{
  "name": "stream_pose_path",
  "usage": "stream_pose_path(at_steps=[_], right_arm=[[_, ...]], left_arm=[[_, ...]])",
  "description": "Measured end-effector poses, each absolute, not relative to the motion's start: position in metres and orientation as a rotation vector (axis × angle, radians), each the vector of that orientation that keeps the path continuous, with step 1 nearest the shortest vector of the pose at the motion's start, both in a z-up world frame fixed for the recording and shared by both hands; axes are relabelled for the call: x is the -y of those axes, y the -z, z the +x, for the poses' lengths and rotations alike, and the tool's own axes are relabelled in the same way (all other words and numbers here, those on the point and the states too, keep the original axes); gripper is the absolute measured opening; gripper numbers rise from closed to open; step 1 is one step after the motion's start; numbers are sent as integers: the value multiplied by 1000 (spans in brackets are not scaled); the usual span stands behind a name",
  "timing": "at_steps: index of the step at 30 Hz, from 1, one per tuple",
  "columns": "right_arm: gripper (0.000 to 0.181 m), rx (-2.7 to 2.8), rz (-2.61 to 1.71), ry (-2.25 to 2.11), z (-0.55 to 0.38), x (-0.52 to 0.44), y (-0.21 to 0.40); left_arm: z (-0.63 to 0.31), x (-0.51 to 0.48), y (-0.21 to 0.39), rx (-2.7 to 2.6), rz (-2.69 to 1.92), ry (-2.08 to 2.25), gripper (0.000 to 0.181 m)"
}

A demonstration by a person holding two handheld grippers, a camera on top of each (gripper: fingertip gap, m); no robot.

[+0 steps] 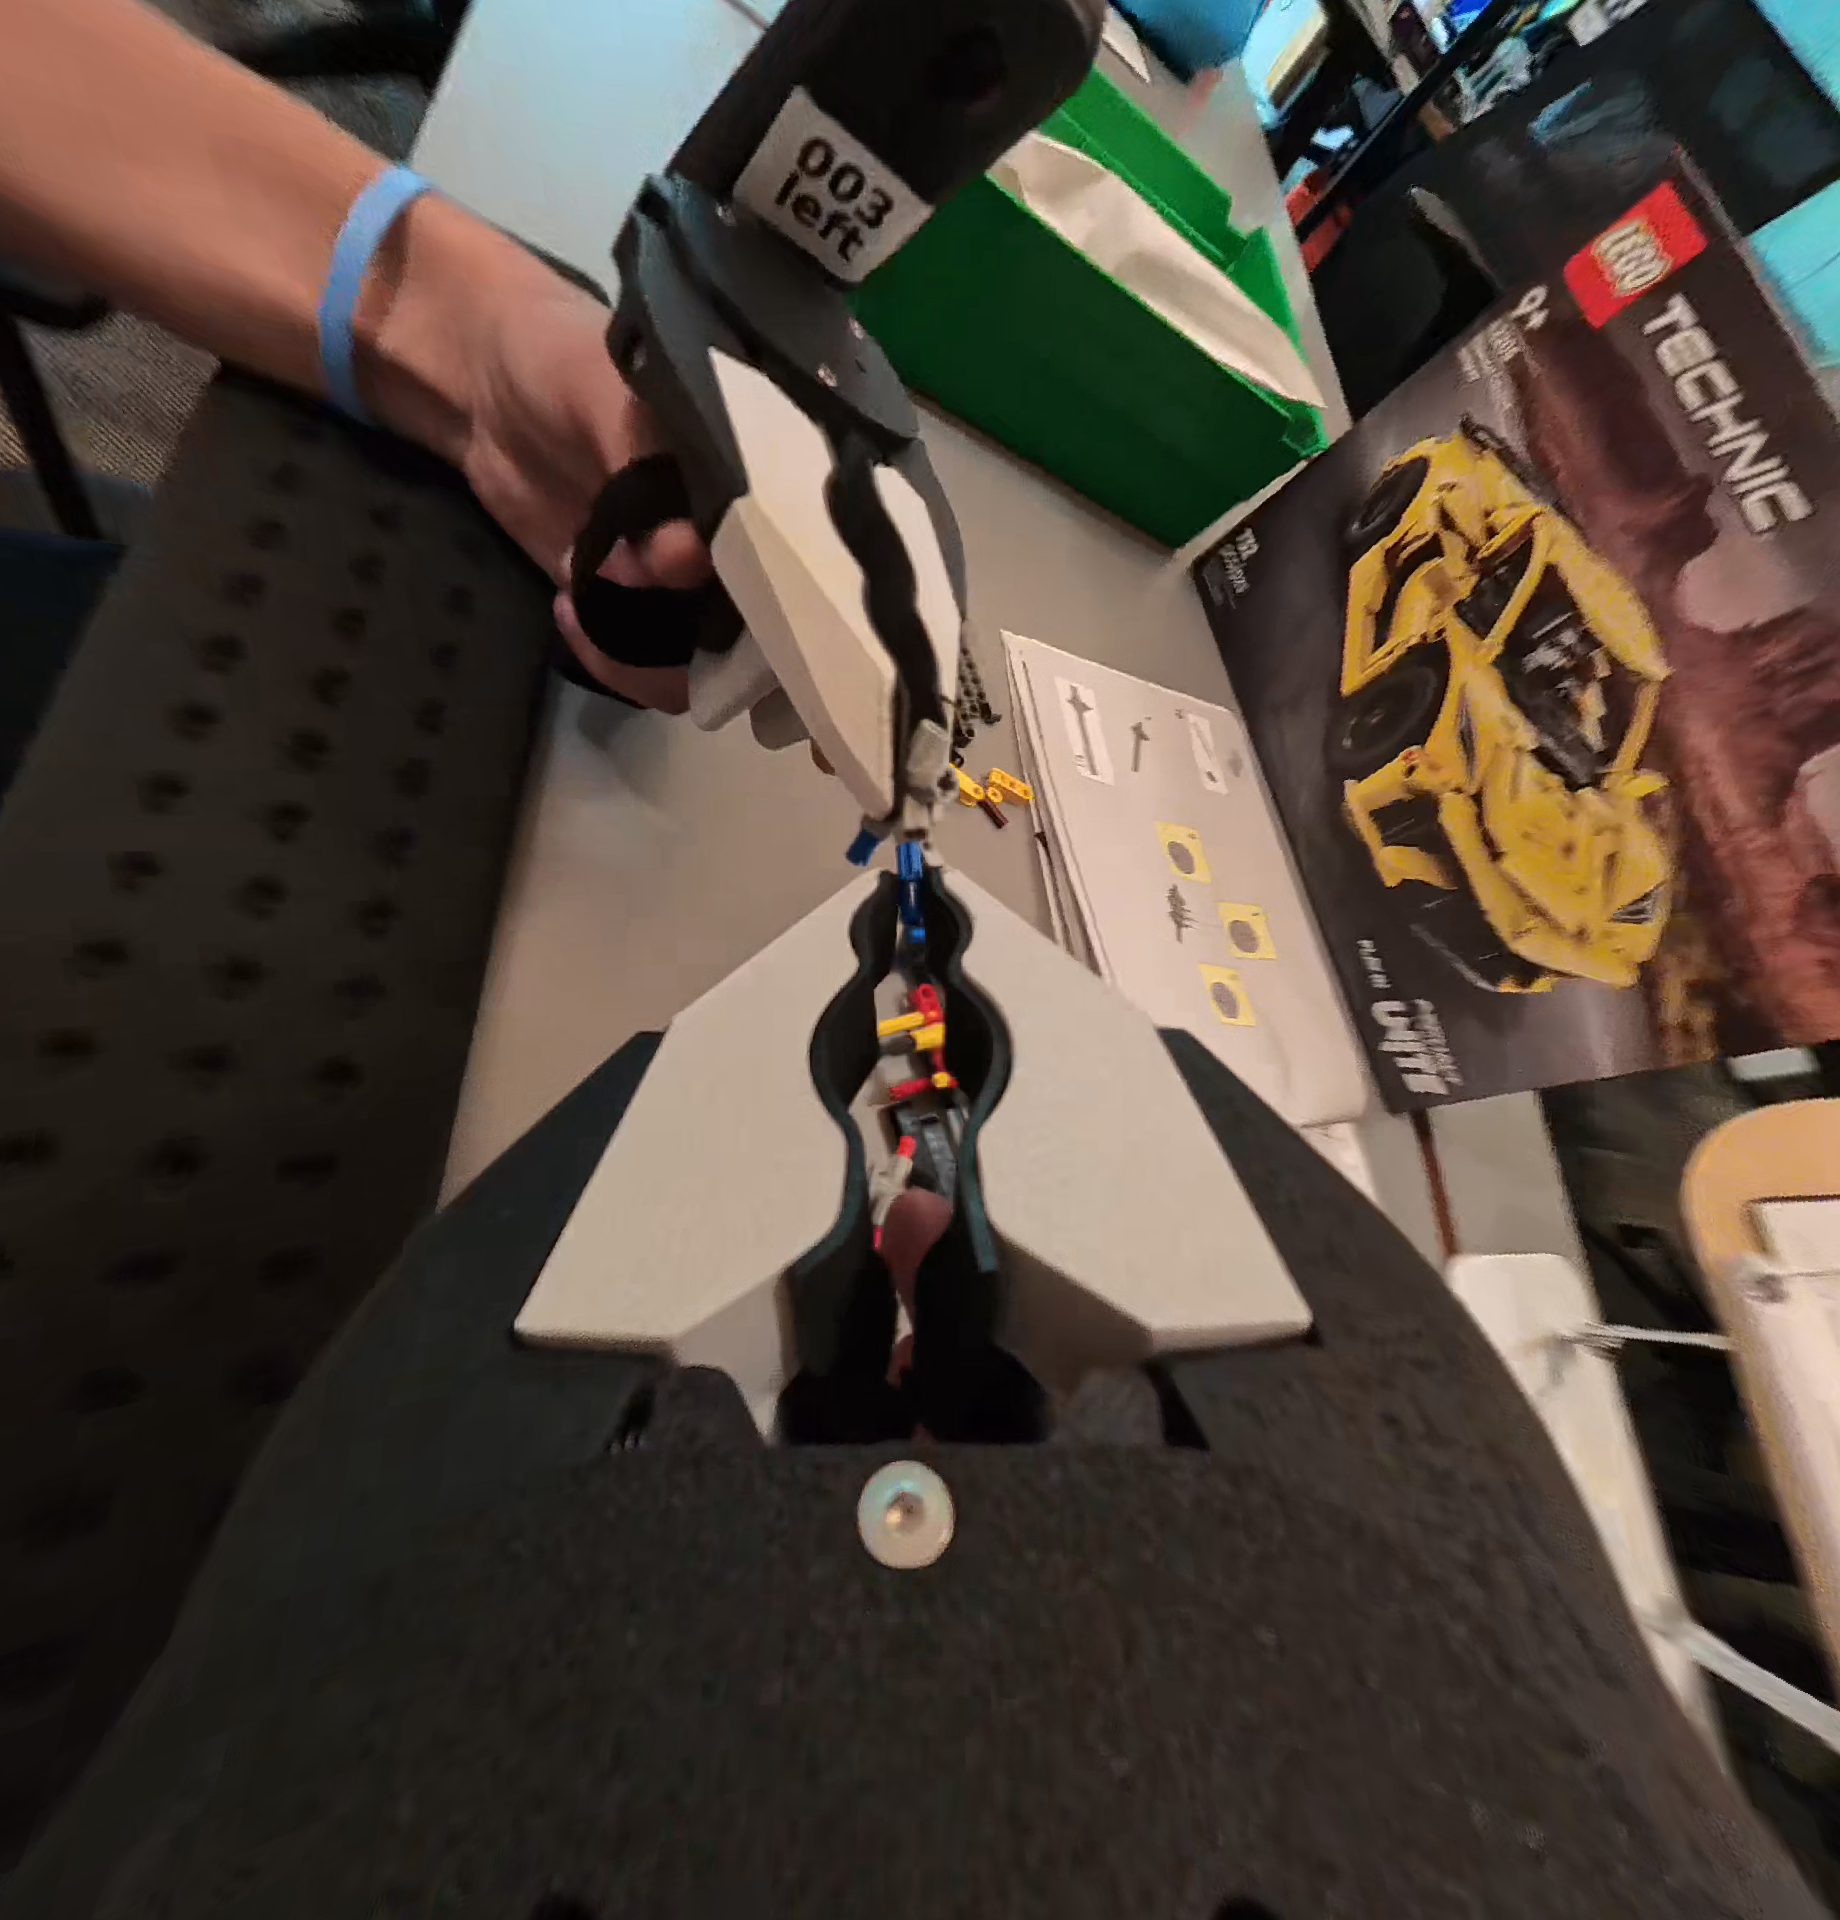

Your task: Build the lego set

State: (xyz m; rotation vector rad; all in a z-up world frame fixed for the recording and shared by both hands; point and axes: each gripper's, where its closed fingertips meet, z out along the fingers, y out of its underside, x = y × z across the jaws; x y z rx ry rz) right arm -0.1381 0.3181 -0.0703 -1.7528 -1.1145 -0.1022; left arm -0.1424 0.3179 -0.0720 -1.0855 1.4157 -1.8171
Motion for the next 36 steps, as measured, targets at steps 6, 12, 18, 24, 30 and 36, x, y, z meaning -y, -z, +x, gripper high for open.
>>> stream_pose_path(at_steps=[6, 12, 18, 24, 30, 36], right_arm=[[3, 1106, -1717, 267, -138, -310, 66], [3, 1111, -1694, 370, -139, -310, 65], [3, 1126, -1701, 378, -138, -310, 71], [3, 1133, -1688, 385, -138, -310, 71], [3, 1139, -1700, 380, -138, -310, 74], [2, 1130, -1725, 273, -140, -305, 79]], left_arm=[[-144, -311, 70, -1430, -1043, 1847, 7], [-143, -307, 70, -1442, -1028, 1872, 7], [-141, -307, 73, -1455, -1044, 1879, 7], [-142, -306, 73, -1462, -1048, 1879, 7], [-142, -305, 75, -1479, -1043, 1866, 7], [-143, -299, 79, -1522, -1017, 1840, 7]])
